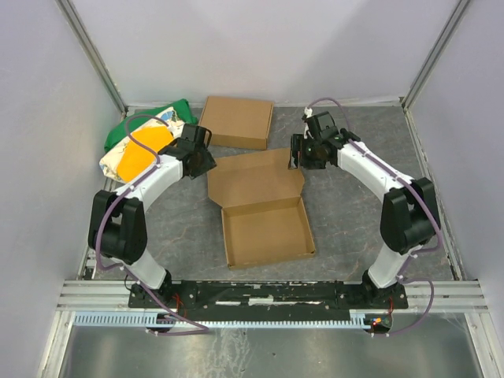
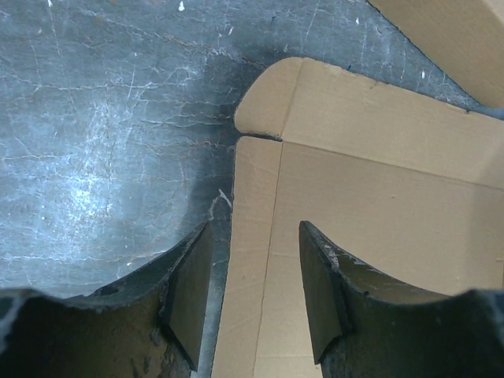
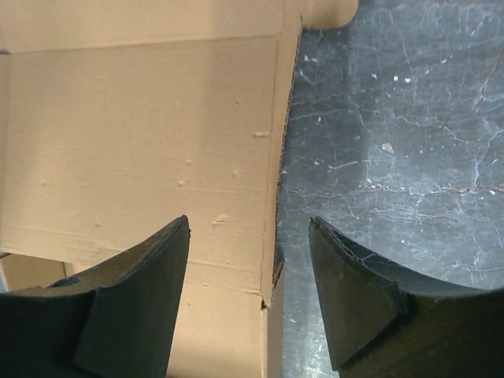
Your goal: Fold the paper box
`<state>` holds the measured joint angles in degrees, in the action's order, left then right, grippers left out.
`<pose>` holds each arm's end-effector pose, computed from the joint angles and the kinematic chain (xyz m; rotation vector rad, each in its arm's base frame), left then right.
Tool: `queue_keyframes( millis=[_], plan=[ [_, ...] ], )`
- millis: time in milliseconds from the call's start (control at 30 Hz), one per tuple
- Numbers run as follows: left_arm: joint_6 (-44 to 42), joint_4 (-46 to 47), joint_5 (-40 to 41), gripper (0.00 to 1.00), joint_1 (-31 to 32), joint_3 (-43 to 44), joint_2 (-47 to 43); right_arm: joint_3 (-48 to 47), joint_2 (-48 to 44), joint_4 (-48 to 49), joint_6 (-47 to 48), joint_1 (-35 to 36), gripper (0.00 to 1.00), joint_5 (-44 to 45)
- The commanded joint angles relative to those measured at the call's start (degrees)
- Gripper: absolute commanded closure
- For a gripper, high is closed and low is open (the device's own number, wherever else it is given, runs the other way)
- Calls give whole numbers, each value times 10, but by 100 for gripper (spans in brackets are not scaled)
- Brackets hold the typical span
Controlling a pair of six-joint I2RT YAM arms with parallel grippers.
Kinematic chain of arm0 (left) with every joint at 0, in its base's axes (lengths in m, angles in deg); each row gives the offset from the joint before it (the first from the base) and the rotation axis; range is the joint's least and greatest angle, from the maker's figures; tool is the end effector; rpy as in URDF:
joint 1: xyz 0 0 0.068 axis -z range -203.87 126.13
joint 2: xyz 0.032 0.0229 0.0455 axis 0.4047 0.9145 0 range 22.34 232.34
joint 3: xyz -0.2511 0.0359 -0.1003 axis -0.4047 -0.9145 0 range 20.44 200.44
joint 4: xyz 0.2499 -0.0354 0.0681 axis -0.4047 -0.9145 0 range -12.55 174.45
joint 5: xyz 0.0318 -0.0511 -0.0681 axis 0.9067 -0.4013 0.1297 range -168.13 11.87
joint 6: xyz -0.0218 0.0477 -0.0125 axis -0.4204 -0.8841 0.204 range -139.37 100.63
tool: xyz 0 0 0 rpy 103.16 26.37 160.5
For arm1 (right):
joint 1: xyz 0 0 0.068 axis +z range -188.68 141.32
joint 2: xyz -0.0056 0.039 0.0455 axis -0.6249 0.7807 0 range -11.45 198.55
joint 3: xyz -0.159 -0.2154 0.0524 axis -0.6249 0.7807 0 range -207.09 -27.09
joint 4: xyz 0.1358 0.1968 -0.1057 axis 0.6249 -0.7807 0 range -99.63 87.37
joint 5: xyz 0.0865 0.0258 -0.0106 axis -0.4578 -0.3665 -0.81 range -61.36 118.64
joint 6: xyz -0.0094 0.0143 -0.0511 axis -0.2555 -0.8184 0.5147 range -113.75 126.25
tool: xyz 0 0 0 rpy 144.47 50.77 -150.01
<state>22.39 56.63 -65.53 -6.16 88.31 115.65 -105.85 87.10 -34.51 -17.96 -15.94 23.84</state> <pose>0.3332 -0.0982 0.2389 -0.6043 2.4018 -0.1704 0.3475 0.1488 0.2622 -0.0043 2.5240 0.4464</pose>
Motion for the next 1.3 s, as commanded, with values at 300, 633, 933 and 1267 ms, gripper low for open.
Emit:
queue_keyframes(
  millis=[300,633,933,1267],
  plan=[
    [-54,-44,17,45,3,15,-9,-66,28,-62,31,-19,29,17],
    [-46,-10,-22,47,19,7,19,-71,56,-51,37,-22,30,-25],
    [-48,-25,-20,47,64,80,70,-69,67,-53,41,-22,33,-53],
    [-52,-36,-11,48,85,113,91,-78,90,-58,48,-5,35,-71]
  ],
)
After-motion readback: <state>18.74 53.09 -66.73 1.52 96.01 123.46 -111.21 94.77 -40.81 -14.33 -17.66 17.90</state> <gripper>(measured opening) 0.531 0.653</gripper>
